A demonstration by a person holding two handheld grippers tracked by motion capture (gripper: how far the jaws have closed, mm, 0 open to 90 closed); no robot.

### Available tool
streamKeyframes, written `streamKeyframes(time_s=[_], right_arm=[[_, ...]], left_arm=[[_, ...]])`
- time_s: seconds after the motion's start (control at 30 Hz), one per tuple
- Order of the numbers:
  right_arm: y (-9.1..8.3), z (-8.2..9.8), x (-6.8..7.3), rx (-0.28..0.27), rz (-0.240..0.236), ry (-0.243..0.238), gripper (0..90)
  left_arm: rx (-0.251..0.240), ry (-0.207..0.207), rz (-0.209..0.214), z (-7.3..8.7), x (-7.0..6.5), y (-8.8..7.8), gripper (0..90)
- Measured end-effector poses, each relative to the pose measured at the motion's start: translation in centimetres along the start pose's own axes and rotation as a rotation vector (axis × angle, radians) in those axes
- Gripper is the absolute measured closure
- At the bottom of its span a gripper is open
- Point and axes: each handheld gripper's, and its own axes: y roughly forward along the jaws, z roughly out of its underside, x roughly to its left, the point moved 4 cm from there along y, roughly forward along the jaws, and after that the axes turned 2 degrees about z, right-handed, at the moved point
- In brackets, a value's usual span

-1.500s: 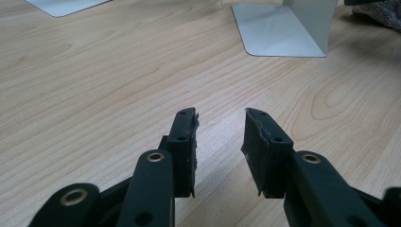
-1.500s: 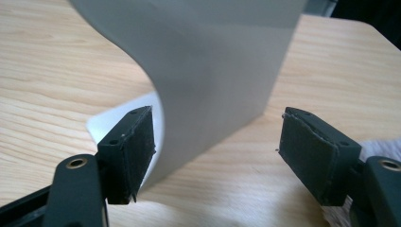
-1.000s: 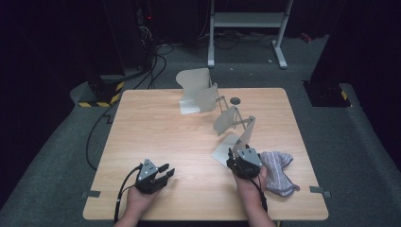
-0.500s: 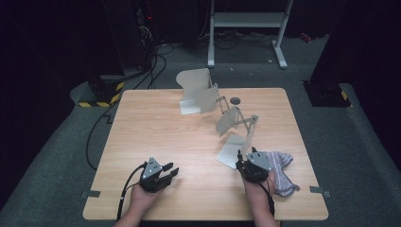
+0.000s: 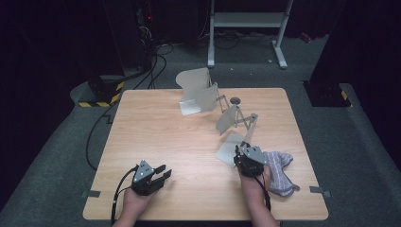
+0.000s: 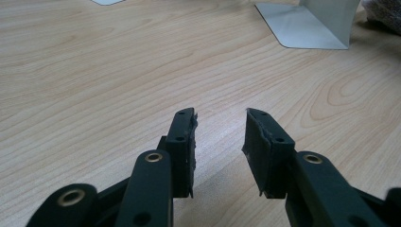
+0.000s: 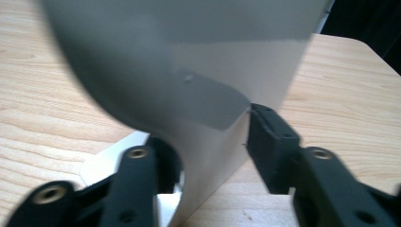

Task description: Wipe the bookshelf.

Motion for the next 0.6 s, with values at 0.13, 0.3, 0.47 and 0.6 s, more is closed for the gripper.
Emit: streamKeyframes(time_s=[0.13, 0.3, 0.47, 0.6], right_arm=[[-0.1, 0.2, -0.6, 0.003, 0.011, 0.008, 70.2], [-0.5, 0.4, -1.1, 0.013, 0.003, 0.011, 75.8], [-0.9, 0.6, -1.3, 0.014, -0.019, 0.014, 78.9], [-1.6, 0.9, -1.6, 0.013, -0.033, 0.018, 83.1]], left_arm=[[0.000, 0.006, 0.007, -0.2, -0.1, 0.2, 63.5], [0.008, 0.020, 0.020, -0.3, -0.5, 0.7, 63.4], [0.005, 0.027, 0.036, -0.6, -0.8, 1.3, 63.5], [0.012, 0.037, 0.050, -1.0, -1.2, 2.0, 63.4]])
